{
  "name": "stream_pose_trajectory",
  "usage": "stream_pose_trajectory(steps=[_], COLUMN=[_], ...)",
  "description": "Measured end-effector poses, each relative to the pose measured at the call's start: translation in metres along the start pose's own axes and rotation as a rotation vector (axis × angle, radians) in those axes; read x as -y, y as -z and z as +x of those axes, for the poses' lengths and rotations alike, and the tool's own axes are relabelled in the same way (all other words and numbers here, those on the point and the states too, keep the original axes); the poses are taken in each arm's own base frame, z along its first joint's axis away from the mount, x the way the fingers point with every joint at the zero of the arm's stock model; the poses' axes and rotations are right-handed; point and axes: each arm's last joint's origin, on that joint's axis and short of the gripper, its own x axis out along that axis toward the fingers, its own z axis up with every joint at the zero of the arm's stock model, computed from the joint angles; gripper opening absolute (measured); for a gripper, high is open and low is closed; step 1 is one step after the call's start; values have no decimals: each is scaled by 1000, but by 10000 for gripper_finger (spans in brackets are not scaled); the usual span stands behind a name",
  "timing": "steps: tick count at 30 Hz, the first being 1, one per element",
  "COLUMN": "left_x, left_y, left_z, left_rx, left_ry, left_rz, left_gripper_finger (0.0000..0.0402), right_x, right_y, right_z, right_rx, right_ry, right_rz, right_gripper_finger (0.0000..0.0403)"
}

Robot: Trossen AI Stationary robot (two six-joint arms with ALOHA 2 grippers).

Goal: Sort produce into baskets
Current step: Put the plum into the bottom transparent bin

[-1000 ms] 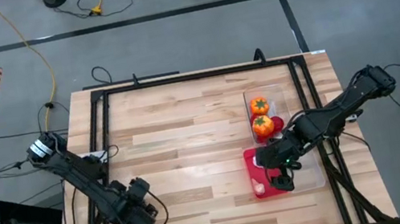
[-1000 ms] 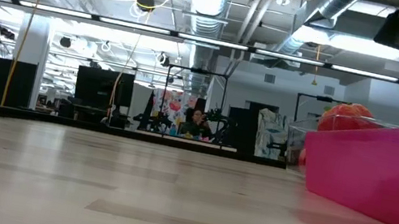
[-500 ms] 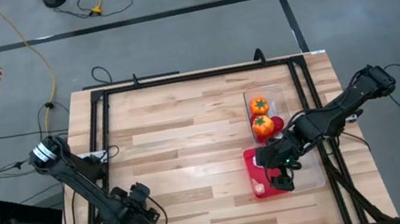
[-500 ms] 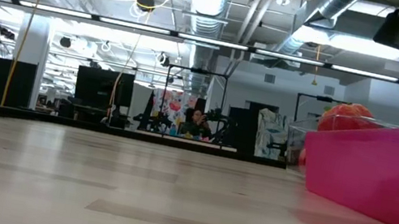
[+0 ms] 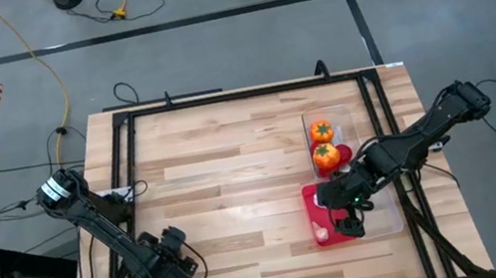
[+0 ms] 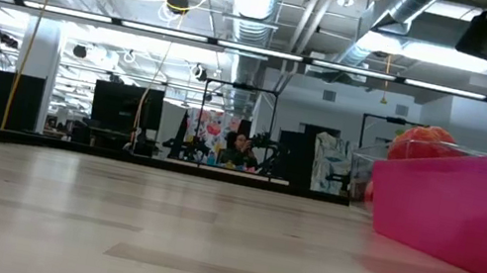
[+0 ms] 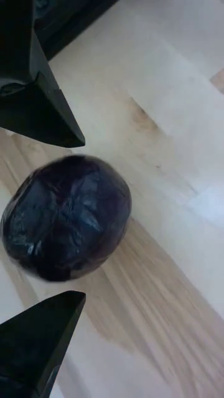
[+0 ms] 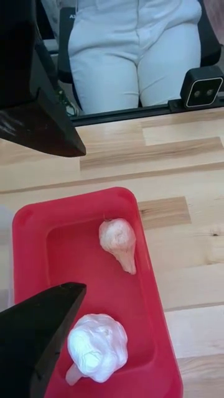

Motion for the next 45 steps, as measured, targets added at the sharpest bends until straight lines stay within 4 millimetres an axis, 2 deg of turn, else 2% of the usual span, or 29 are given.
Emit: stream_pose_trajectory(steps=[5, 15, 21, 29, 38, 45], left_x=[2, 4, 15, 41, 74, 89], left_y=[0, 0, -9, -49, -107, -147], left_z=[0, 0, -3, -30, -67, -92], left_rx=[-5, 2, 67, 289, 568, 717], left_ry=[24, 48, 141, 273, 474, 689], left_rz=[2, 3, 9, 121, 324, 453], left_gripper_finger=[367, 267, 255, 263, 264, 264], right_x=[0, 0, 1, 0, -11, -17], right_y=[0, 0, -2, -13, -29, -37], right_z=[0, 0, 0, -2, -6, -10], right_rx=[1, 2, 41, 230, 419, 511], right_ry=[-1, -1, 38, 161, 205, 234], right_rz=[-1, -3, -4, -171, -544, -802], right_gripper_finger=[375, 375, 375, 375, 375, 375])
